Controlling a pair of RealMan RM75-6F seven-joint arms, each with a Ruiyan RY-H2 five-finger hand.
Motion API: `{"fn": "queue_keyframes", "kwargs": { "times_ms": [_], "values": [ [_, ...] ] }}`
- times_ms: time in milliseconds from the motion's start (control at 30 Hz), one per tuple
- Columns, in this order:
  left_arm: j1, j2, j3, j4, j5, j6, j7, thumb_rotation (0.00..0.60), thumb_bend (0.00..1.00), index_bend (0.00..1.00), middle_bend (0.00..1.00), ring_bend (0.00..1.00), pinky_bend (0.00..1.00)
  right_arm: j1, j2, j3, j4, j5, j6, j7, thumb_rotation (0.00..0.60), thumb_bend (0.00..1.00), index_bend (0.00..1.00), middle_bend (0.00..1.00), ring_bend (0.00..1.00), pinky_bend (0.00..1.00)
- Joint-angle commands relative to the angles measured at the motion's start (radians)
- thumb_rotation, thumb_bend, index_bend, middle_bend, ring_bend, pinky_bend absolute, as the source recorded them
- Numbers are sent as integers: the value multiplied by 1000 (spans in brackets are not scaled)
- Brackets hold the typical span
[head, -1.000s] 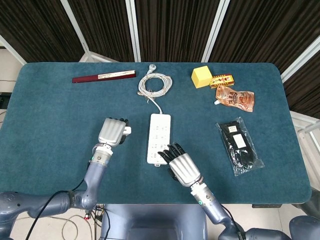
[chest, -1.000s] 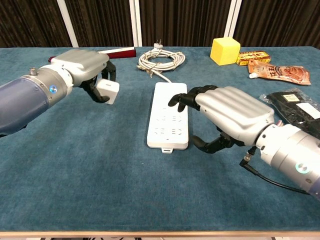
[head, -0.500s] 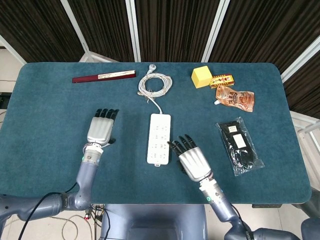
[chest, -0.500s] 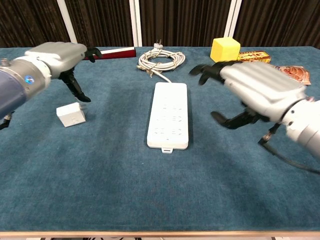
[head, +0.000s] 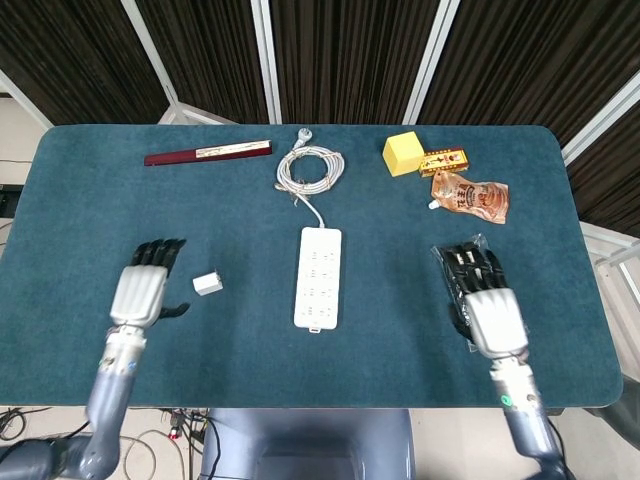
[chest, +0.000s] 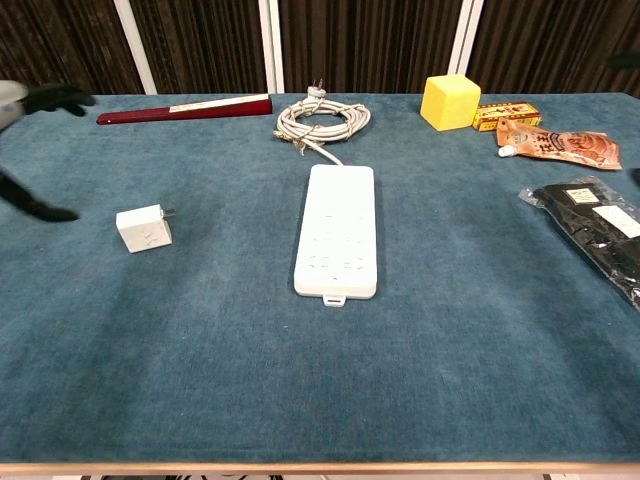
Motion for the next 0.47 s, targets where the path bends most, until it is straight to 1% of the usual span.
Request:
{"fn": "queue_keyframes", "kwargs": {
  "times_ms": [33,133,200,333,467],
  "values": [
    [114,65,137,-22,143,120,-66,600,0,65,57,27,61,-80,45,-61,41,-7,52,103,600,488,0,0,0,2],
    [181,81,205,8,220,182,-92,600,0,32,24,4,40,-124,58,-93,81,-15,79,171,600,489,0,0,0,0],
    [217,88,230,30,253,214,-114,600,0,20,11,0,26,-148,60,-109,114,-20,94,209,600,487,0,0,0,0],
    [270,97,254,74,312,268,-167,600,0,2,1,0,19,-178,62,-124,171,-25,112,262,600,481,0,0,0,0],
    [309,97,256,117,351,306,-190,600,0,0,1,0,17,-190,68,-122,205,-38,130,287,600,480,0,0,0,0]
  ]
}}
